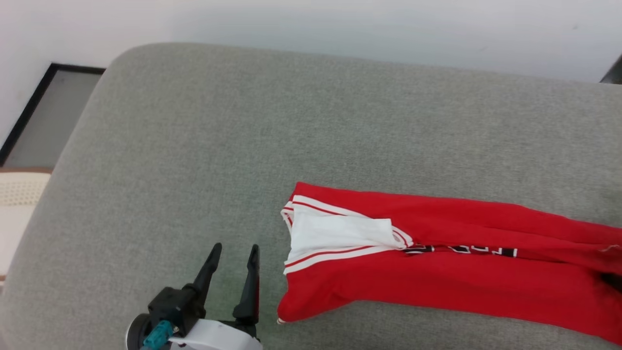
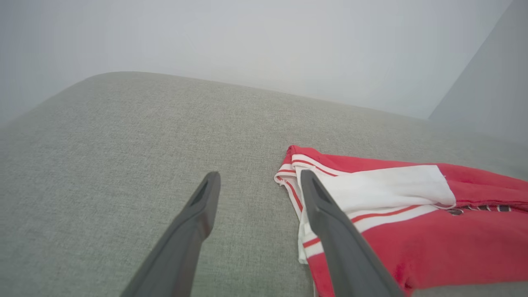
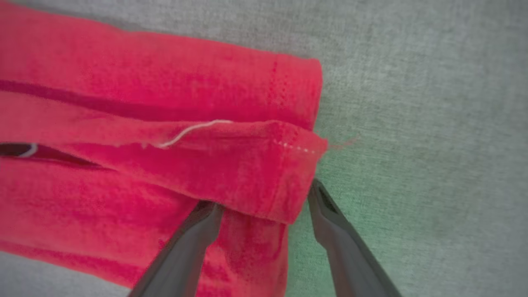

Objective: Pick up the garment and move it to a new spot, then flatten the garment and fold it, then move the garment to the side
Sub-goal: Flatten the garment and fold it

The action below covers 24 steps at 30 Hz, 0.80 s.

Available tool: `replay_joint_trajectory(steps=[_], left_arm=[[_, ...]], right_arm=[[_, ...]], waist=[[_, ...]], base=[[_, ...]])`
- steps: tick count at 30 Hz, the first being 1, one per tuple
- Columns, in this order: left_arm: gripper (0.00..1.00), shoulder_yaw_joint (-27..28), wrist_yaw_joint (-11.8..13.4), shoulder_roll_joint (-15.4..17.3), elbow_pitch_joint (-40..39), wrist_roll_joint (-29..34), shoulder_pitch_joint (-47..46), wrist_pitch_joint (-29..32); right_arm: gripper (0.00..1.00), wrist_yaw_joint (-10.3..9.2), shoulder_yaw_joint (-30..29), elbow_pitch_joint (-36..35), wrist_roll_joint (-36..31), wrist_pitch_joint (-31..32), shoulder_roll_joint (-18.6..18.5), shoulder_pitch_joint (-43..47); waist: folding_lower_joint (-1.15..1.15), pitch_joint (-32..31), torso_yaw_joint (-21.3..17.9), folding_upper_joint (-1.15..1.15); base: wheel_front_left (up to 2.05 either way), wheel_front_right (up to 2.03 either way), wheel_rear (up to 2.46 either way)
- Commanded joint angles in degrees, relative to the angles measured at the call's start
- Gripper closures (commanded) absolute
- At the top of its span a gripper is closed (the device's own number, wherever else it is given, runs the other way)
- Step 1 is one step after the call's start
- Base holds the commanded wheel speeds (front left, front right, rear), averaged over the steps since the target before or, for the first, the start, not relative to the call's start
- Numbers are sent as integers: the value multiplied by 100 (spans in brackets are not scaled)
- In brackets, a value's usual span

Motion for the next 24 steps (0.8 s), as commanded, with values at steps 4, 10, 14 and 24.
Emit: replay_joint_trajectory(steps=[4, 10, 14, 24], left_arm=[[0, 269, -235, -293, 96, 336, 87, -20], [0, 589, -565, -648, 296, 760, 57, -21], [0, 766, -730, -794, 409, 1013, 53, -21], [0, 1241, -1033, -1007, 564, 1397, 87, -20]], right_arm=[[0, -7, -122, 188, -132, 70, 195, 17], [100, -7, -76, 350, -174, 9, 418, 123], [100, -7, -57, 385, -180, -66, 463, 108], [100, -8, -98, 454, -180, -563, 585, -141]], waist=[[0, 200, 156, 0], [0, 291, 125, 0], [0, 311, 59, 0], [0, 249, -156, 0]], base=[[0, 0, 0], [0, 0, 0], [0, 0, 0], [0, 0, 0]])
